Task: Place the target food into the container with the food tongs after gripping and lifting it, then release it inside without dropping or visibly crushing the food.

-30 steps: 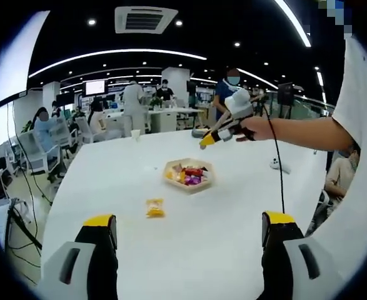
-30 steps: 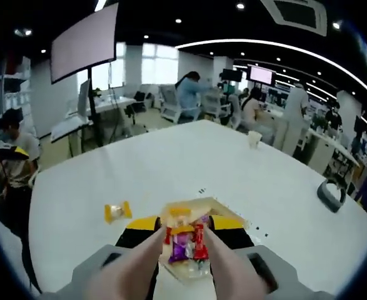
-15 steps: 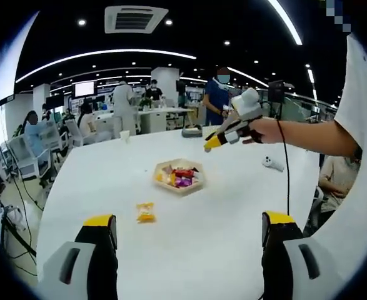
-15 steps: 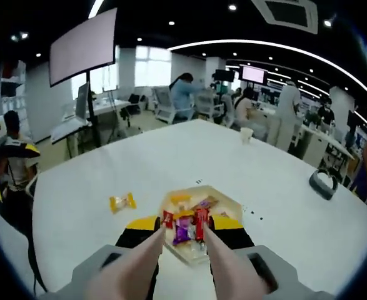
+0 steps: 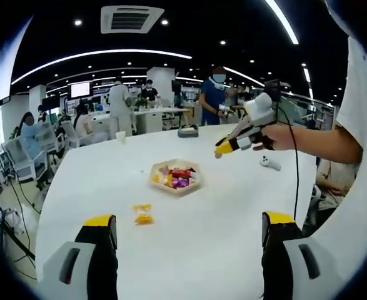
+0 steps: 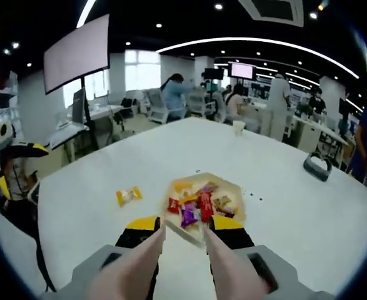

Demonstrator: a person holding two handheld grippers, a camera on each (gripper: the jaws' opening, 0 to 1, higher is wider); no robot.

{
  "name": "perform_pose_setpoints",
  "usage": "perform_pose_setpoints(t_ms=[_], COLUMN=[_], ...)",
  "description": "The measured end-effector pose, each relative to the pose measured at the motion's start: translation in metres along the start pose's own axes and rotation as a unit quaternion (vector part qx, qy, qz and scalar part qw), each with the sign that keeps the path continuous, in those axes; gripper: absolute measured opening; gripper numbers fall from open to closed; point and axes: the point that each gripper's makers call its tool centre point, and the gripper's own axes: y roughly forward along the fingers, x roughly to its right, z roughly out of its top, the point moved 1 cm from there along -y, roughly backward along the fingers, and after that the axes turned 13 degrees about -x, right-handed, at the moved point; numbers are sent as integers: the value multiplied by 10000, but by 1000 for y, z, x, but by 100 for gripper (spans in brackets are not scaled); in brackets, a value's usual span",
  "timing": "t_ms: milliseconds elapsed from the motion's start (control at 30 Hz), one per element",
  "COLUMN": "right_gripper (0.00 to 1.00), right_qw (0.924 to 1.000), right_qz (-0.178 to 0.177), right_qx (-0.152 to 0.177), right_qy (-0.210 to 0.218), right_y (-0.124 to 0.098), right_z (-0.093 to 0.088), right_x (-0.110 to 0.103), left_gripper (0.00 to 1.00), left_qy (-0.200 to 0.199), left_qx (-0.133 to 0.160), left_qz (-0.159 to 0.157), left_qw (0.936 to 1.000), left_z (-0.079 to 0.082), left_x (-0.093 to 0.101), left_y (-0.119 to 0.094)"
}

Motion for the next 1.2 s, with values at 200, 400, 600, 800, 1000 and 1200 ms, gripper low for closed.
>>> perform_pose_setpoints(t_ms=[200,400,600,800,1000,1200], right_gripper=[30,30,30,30,30,30], right_qw=[10000,9999,9998,9994,9987,9986], right_qz=[-16,-113,-130,-211,-153,-142], right_qx=[-57,-98,52,1,-149,-110], right_qy=[76,-54,161,277,452,504], right_y=[-3,-8,-16,-19,-15,-15], right_z=[-19,-32,-44,-63,-86,-82], right_x=[-10,-11,-12,-18,-30,-31], left_gripper=[97,97,97,97,96,96], left_qy=[39,57,83,133,166,186], left_qx=[-6,-43,-50,-61,-44,-56], left_qz=[-32,-70,-102,-189,-259,-277], left_qw=[10000,9999,9999,9997,9995,9994], left_z=[0,-1,0,3,5,5], left_x=[4,7,8,11,13,11], left_y=[2,5,8,14,17,17])
